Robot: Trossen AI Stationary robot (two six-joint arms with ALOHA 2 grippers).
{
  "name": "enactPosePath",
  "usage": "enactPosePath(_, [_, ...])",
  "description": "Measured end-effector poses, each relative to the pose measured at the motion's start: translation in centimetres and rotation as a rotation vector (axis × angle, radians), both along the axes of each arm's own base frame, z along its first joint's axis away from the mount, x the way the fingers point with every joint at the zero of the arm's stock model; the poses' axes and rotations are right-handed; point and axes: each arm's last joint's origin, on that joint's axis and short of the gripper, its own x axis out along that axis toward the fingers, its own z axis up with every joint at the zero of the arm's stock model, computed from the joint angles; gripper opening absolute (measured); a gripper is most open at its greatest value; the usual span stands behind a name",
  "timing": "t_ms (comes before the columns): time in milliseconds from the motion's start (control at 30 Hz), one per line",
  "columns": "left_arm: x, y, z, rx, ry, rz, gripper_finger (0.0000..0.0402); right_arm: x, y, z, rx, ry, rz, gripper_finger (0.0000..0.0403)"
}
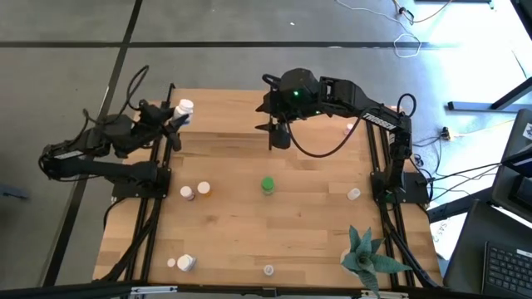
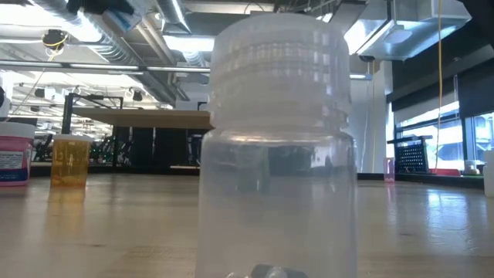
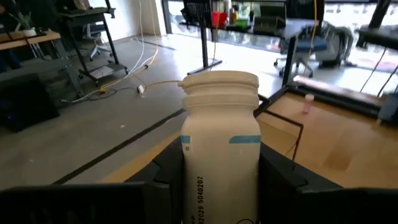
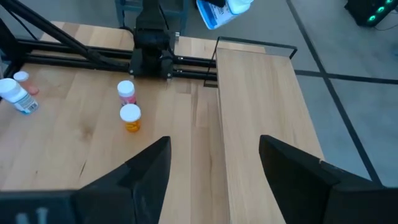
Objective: Pick and place medicine bottles onto shelf by color
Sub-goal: Put the top white pill bottle on the shelf
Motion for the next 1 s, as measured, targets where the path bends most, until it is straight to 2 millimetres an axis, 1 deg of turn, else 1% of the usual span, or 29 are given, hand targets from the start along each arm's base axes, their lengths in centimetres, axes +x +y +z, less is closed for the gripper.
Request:
enactPosePath(100, [-0.3,0.0,-1.1,0.022,-0.051,0.025,0.0124,0.1,0.0,0.1,-0.003,-0.016,0.000,0.0246])
enactPosePath(200, [-0.1,0.1,-2.1,0.058,-0.065,0.051,0.0124,0.2,0.0,0.3,-0.009,-0.042,0.001,0.0246])
enactPosePath(467, [1.5,0.3,-5.5,0.085,-0.095,0.079,0.0124,0.6,-0.1,1.1,-0.024,-0.126,0.002,0.0246])
enactPosePath(633, [2.8,0.4,-8.1,0.087,-0.121,0.080,0.0124,0.7,-0.1,1.3,-0.029,-0.155,0.002,0.0246])
enactPosePath(733, [3.0,0.5,-9.1,0.109,-0.151,0.109,0.0124,0.7,-0.1,1.3,-0.029,-0.155,0.002,0.0246])
enactPosePath(833, [3.2,0.6,-10.5,0.126,-0.145,0.147,0.0124,0.7,-0.1,1.3,-0.029,-0.155,0.001,0.0246])
enactPosePath(1000, [3.3,0.9,-12.1,0.129,-0.149,0.196,0.0124,0.7,-0.1,1.3,-0.029,-0.155,0.001,0.0246])
